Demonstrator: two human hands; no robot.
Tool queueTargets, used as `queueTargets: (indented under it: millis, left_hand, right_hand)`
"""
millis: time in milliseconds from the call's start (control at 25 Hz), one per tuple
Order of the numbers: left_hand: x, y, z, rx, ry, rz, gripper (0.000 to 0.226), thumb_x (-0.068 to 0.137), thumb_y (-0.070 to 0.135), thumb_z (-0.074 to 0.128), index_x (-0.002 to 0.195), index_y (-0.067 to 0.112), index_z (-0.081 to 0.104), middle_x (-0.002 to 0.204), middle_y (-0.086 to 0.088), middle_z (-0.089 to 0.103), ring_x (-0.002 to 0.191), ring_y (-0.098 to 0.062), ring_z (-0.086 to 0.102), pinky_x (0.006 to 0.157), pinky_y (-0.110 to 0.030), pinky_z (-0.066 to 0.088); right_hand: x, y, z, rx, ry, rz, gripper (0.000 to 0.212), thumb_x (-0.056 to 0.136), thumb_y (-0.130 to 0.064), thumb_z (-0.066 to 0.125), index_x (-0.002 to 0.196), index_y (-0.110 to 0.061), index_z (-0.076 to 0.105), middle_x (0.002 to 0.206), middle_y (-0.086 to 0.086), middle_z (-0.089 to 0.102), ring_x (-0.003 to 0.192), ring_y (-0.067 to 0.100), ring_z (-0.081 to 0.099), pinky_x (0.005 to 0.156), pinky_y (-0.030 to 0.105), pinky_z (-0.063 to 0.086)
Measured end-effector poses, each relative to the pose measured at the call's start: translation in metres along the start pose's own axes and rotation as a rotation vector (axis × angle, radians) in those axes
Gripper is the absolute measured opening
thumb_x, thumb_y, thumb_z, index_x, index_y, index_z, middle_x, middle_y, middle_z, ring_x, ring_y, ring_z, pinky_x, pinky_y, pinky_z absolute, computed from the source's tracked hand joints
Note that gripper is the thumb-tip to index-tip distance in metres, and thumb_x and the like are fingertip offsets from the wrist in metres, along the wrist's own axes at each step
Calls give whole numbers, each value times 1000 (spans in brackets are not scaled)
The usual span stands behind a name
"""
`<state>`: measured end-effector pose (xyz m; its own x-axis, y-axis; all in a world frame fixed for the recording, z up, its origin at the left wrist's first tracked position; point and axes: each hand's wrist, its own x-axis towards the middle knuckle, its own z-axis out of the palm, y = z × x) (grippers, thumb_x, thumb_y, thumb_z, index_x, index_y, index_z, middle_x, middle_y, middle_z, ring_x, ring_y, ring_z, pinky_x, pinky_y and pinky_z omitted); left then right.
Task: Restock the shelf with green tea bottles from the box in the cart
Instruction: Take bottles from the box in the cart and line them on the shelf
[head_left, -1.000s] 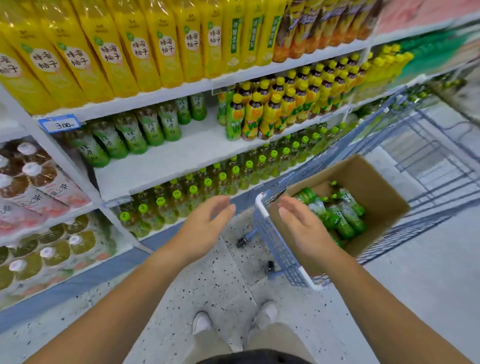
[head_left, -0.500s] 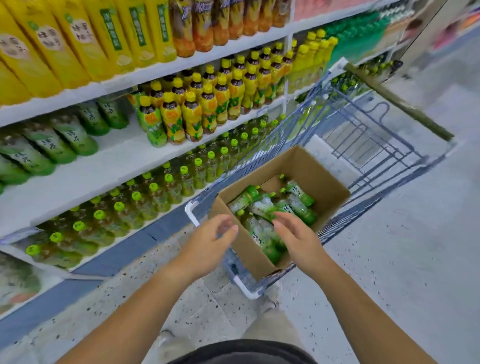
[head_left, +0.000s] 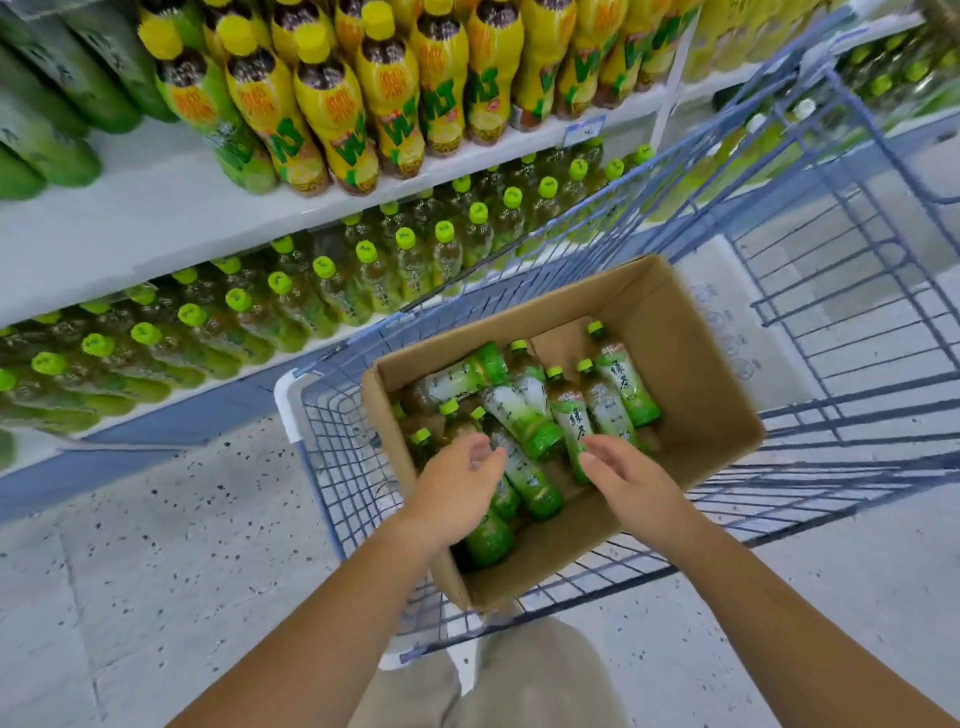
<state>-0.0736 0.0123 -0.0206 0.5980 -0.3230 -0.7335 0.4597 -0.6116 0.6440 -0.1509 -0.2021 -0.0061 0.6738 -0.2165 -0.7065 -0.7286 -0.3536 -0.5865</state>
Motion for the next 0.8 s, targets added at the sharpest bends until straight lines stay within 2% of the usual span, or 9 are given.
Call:
queueTargets:
  millis: [80,160,280,320,360,480,600,720,800]
  left_hand:
    - [30,-8,14,8,-1,-69,54,99,54,45,146,26,43,133,11,55,86,10,58,70,-5,38]
    - [65,-13,30,-1,10,-124,56,98,55,45,145,23,43,130,8,59,88,2,58,71,-12,40]
    - [120,-19,57,-40,13,-217,50,97,52,45,133,18,46,91,8,59,71,-10,57,57,-27,41]
    - [136,-21,64,-55,21,-256,50,97,52,46,130,15,47,86,8,56,69,-11,55,56,-29,39]
    - [150,-23,71,-67,31,-296,52,96,52,47,131,13,46,90,5,56,74,-13,55,60,-31,39]
    - [185,-29,90,-167,111,-440,72,91,56,56,143,11,35,124,-4,57,93,-21,54,77,-33,38]
    - [201,-25,103,-173,226,-517,96,86,60,65,148,4,19,136,-10,53,76,-19,49,72,-33,41]
    - [211,-20,108,-175,237,-569,115,79,62,72,153,2,8,144,-15,49,108,-32,59,85,-38,50]
    - [215,-21,107,-193,233,-579,101,76,57,76,142,4,20,136,-13,53,99,-29,59,75,-32,48]
  right_hand:
    - [36,11,5,-57,-25,23,47,98,-48,50,141,-30,49,122,-19,58,109,-2,54,88,20,39]
    - [71,24,8,-105,-20,55,48,98,-50,48,142,-30,48,129,-12,58,109,3,53,91,24,37]
    - [125,52,7,-219,5,122,48,99,-51,45,141,-29,47,133,-4,58,106,13,54,88,30,39]
    - [139,61,7,-275,5,144,47,100,-50,43,141,-28,47,132,0,59,103,18,55,85,31,39]
    - [154,69,6,-326,6,161,46,100,-49,42,141,-27,47,131,4,60,98,21,56,81,32,40]
    - [193,90,1,-423,26,176,43,102,-47,40,133,-20,51,119,7,64,87,22,62,68,32,44]
    - [218,104,0,-432,51,247,33,102,-46,42,117,-19,54,93,1,62,72,16,59,55,28,39]
    - [229,118,13,-472,-21,355,27,98,-43,50,109,-19,54,98,6,60,81,24,59,69,30,43]
    - [232,125,25,-433,-18,396,37,94,-42,59,115,-12,57,110,10,64,98,30,62,77,32,47]
